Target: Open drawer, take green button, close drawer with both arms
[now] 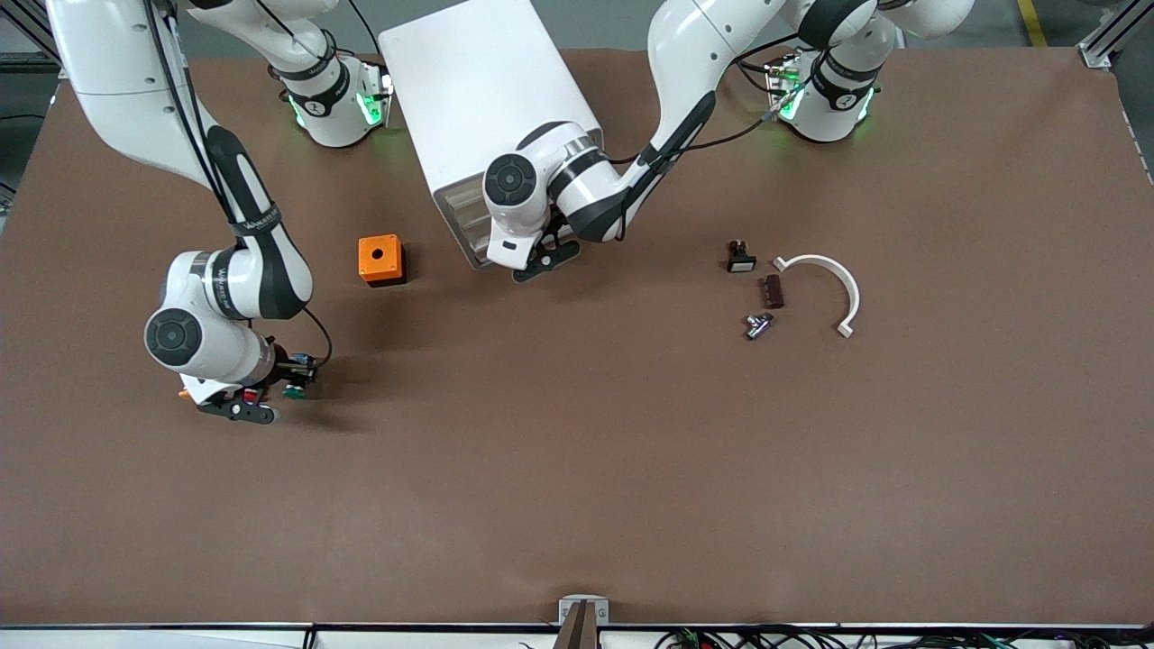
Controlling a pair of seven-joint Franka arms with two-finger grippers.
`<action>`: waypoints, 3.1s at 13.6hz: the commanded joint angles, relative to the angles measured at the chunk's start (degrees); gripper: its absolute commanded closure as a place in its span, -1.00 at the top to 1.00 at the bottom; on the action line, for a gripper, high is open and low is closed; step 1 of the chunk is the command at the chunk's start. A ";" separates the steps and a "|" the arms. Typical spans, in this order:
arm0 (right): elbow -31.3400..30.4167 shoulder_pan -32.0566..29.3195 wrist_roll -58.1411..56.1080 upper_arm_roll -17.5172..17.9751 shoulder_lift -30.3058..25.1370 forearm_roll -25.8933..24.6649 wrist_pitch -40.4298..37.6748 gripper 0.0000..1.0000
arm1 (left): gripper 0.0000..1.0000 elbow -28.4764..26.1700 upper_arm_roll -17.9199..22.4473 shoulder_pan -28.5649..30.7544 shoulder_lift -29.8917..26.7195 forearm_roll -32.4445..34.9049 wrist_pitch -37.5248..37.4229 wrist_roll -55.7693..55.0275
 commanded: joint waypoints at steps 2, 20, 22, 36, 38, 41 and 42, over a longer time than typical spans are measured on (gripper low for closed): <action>-0.17 5.26 1.70 -4.69 1.19 -0.80 0.90 -0.66 | 1.00 -0.61 -0.58 0.74 -1.22 0.43 -1.35 -0.57; -0.08 7.81 4.25 -5.57 1.10 -0.71 0.46 0.99 | 1.00 3.35 4.87 31.41 -15.43 15.46 -6.96 41.94; 0.09 7.55 4.25 -5.48 1.01 -0.71 0.19 1.00 | 1.00 3.08 4.87 34.04 -19.21 15.54 -10.12 46.01; 15.20 7.02 -9.09 -5.30 -20.85 0.26 -33.71 1.00 | 1.00 -4.80 4.43 52.77 -43.73 7.64 -33.17 78.36; 15.39 7.02 -11.21 -5.39 -25.59 0.26 -38.72 1.00 | 1.00 -8.24 5.04 53.04 -47.17 7.46 -32.99 78.89; 15.39 7.02 -11.39 -5.39 -30.70 0.17 -42.34 1.00 | 1.00 -13.59 5.31 53.13 -52.35 5.36 -32.99 78.80; 15.39 6.93 -11.39 -5.48 -31.32 0.17 -42.61 1.00 | 1.00 -15.01 5.31 53.13 -53.85 5.35 -32.99 78.81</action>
